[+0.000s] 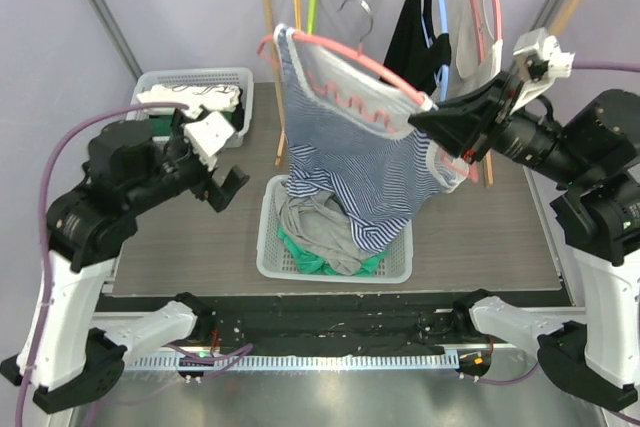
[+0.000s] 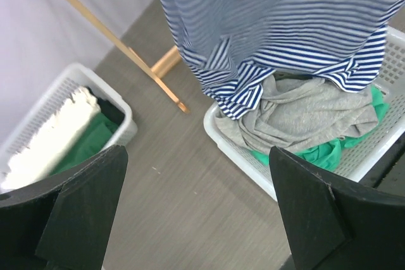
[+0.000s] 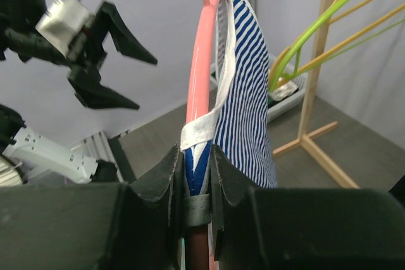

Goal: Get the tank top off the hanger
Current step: Pick up the hanger from the clothesline, then remove the tank top from the hanger.

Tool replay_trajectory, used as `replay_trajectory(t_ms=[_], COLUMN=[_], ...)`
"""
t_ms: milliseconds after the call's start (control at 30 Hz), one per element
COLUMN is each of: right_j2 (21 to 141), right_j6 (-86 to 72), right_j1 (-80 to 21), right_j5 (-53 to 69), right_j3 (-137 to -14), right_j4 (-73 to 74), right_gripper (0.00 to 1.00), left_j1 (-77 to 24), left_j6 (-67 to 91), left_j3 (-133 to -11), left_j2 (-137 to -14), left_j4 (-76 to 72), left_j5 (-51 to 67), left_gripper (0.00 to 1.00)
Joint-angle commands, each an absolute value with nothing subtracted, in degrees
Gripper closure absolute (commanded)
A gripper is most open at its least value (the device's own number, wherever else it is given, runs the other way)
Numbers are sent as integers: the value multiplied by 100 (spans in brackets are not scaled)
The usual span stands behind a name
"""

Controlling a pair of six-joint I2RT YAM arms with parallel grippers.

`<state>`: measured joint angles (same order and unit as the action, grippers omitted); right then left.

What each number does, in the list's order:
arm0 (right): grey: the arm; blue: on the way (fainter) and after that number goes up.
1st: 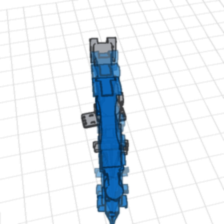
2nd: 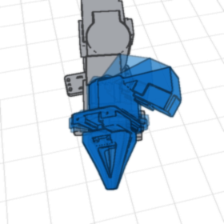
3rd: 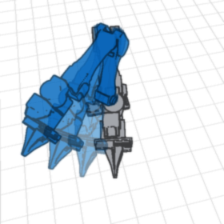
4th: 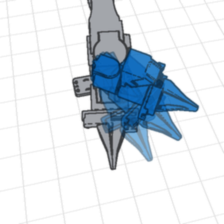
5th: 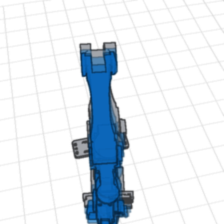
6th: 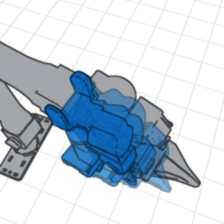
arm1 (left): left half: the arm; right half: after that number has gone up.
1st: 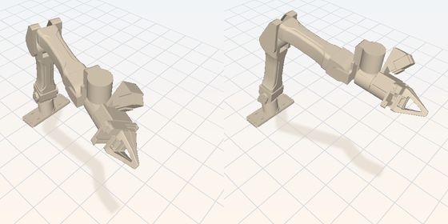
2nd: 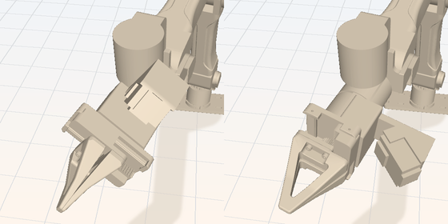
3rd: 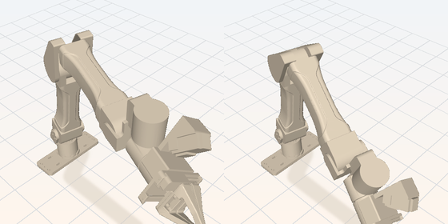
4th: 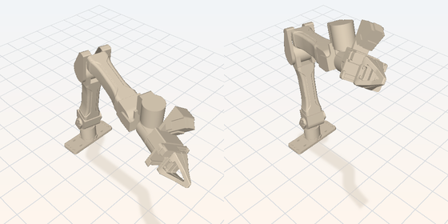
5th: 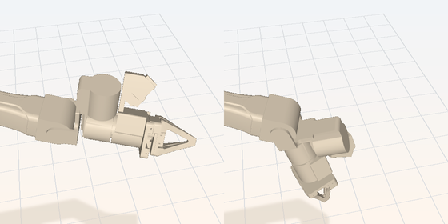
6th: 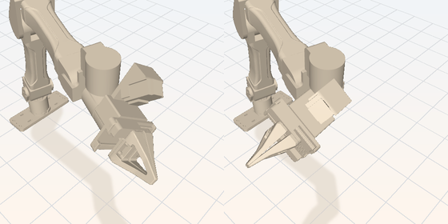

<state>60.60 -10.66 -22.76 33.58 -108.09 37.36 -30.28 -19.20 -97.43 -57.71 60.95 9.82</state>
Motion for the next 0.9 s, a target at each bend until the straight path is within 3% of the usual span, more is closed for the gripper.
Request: replay_trajectory(t_ms=[0,300,633,867], right_j2=[5468,5493,5511,5599], right_j6=[-1028,-844,-387,-334], right_j1=[-2294,-2294,-2285,-2294], right_j5=[3999,4798,5282,5572], right_j3=[-10240,-10116,-10090,-10020], right_j4=[3252,3621,4245,4263], right_gripper=[99,99,99,99], left_j1=[-3006,-3006,-3006,-3006], left_j6=[-2575,-2250,-1969,-1873], left_j3=[-9791,-10274,-11293,-11188], left_j2=[-5064,-5465,-6407,-6512], left_j4=[5584,5370,5265,5379], left_j5=[1554,3012,3454,3944], left_gripper=[0,0,0,0])
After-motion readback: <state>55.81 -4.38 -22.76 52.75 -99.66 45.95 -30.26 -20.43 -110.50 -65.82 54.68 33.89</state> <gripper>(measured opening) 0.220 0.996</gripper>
